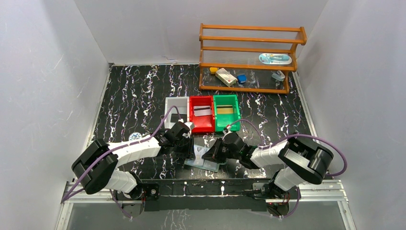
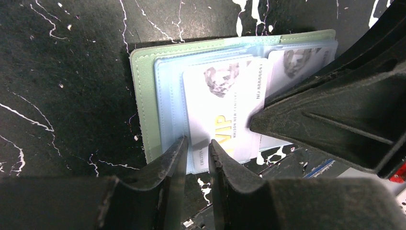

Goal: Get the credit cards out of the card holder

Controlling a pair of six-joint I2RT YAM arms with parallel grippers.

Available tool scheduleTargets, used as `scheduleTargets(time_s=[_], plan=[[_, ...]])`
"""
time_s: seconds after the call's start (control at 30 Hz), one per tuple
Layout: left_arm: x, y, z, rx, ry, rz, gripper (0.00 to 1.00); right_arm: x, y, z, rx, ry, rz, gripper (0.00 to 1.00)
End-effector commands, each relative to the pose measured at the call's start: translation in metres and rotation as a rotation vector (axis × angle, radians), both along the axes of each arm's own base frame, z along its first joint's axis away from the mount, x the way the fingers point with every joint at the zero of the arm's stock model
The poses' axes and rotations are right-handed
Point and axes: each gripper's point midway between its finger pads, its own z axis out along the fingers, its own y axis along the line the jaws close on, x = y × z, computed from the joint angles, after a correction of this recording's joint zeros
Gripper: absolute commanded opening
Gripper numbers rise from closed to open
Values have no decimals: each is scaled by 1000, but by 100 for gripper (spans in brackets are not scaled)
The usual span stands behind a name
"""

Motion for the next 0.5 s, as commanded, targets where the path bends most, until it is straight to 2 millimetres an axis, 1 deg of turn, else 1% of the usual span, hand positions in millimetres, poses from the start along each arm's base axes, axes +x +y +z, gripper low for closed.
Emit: scheduleTargets(time_s=[0.0,0.03,0.07,0.13,0.37,0.4,0.47], plan=[[-4,27,-17,142,21,24,23,0,4,15,57,-25,38,20],[-5,27,-17,140,22,22,23,0,4,14,55,-23,39,23],[-6,25,-17,133,27,16,23,0,3,13,48,-19,40,29],[-5,25,-18,132,28,16,23,-1,2,13,48,-17,38,29],[-3,28,-18,148,20,25,22,0,-1,14,43,-23,36,6],[-4,28,-18,151,19,24,22,0,-1,15,45,-26,37,4],[-3,29,-18,153,18,27,22,-1,-1,16,48,-29,42,3]])
